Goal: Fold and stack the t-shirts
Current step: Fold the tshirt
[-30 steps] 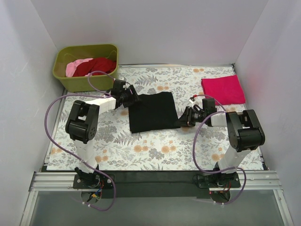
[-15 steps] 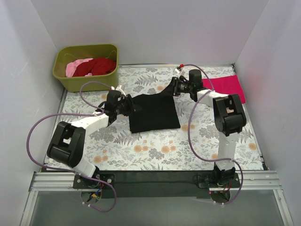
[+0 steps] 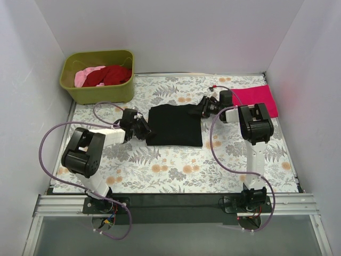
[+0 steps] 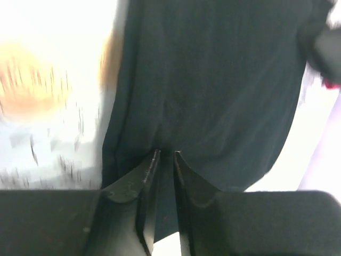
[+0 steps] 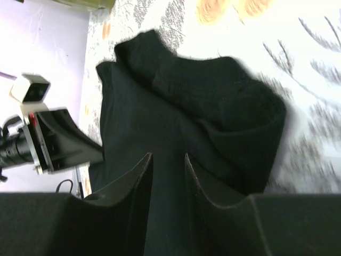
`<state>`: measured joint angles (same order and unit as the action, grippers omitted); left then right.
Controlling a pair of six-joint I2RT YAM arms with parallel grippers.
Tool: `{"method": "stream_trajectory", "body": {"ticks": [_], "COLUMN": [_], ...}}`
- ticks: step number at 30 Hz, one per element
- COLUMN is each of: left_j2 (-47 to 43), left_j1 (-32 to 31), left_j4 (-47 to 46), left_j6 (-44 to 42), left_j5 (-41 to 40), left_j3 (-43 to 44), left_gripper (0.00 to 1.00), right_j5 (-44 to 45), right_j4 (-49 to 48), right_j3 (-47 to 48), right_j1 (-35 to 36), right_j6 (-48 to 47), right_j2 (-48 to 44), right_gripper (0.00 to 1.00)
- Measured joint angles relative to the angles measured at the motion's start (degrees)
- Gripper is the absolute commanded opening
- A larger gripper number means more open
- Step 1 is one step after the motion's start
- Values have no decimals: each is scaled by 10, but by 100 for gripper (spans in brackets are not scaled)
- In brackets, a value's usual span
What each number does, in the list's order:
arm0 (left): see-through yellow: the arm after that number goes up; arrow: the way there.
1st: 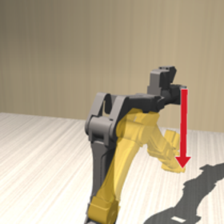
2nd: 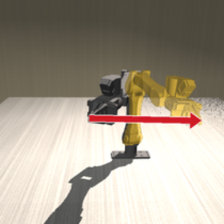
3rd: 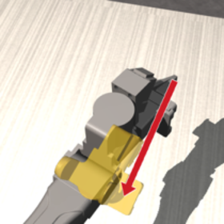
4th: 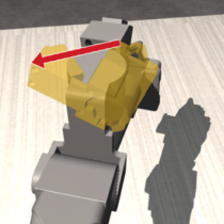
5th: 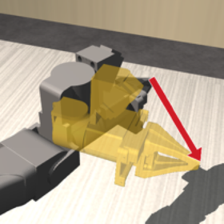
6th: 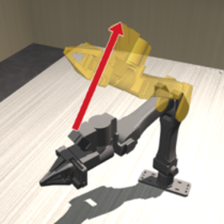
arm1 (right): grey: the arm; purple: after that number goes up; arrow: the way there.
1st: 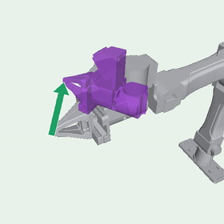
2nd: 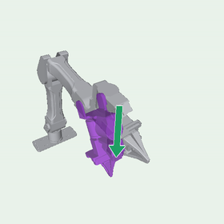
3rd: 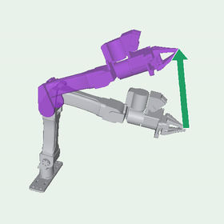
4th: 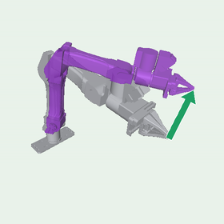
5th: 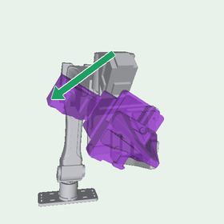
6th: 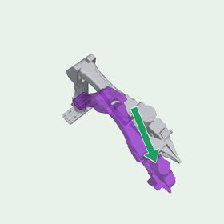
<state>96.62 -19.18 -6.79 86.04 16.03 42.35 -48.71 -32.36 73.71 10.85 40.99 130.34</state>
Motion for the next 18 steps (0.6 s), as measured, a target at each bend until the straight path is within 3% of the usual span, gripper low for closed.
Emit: {"method": "stream_trajectory", "body": {"ticks": [2, 4, 5, 9, 14, 18], "left_j2": [16, 21, 18, -19, -75, -65], "left_j1": [5, 5, 3, -45, -176, -280], "left_j4": [16, 32, 40, 88, 113, 125], "left_j6": [-10, -28, -39, -99, -180, -251], "left_j5": [-5, -10, -20, -74, -157, -209], "left_j3": [32, 57, 67, 99, 124, 157], "left_gripper": [29, 36, 49, 71, 74, 73], "right_j5": [3, 9, 11, 29, 120, 219], "right_j4": [-4, -3, -1, 37, 189, 317], "right_j3": [-28, -56, -75, -135, -161, -179], "right_j1": [-5, -10, -12, -21, -42, -52], "right_j6": [0, -1, -2, -26, -132, -200], "right_j2": [-20, -48, -71, -193, -360, -463], "right_gripper": [34, 41, 44, 60, 72, 78]}}
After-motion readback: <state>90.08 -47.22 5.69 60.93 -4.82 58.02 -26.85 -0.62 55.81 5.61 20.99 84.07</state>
